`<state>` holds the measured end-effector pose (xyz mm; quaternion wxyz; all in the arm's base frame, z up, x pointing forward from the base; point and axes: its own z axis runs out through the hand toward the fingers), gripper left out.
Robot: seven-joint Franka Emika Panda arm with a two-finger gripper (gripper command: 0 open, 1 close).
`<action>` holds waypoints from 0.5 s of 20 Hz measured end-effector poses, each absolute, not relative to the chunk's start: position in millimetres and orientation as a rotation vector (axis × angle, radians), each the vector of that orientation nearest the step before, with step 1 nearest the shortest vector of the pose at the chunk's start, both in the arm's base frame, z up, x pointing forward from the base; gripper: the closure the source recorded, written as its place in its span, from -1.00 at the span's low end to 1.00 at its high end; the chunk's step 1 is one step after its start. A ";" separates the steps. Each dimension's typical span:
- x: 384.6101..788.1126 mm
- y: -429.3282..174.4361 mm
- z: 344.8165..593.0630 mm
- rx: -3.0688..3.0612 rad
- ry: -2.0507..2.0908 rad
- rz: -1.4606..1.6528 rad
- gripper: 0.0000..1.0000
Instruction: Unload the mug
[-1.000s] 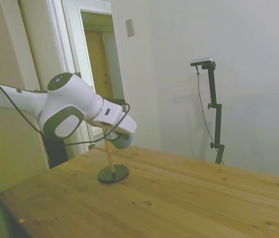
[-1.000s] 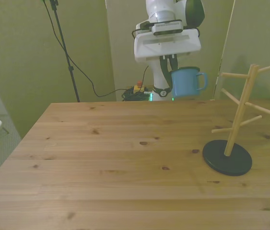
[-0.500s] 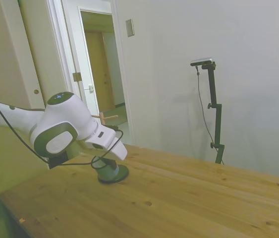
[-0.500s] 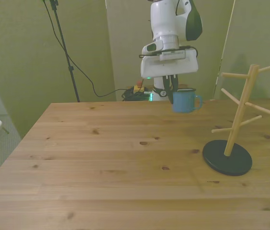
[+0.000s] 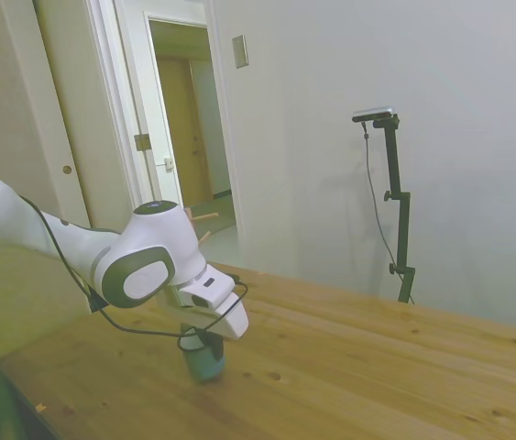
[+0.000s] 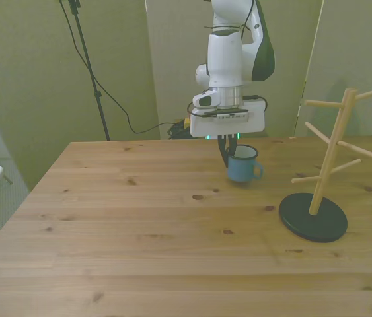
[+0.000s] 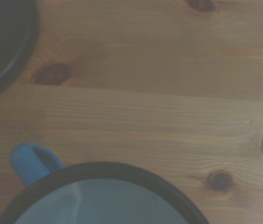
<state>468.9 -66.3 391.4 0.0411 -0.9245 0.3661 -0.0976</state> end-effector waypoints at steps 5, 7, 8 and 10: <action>481.2 -69.7 385.9 -2.839 1.172 -0.261 1.00; 484.2 -71.9 385.1 -2.837 1.185 -0.262 1.00; 485.4 -72.9 384.9 -2.838 1.190 -0.263 1.00; 487.5 -73.6 383.1 -2.842 1.199 -0.261 1.00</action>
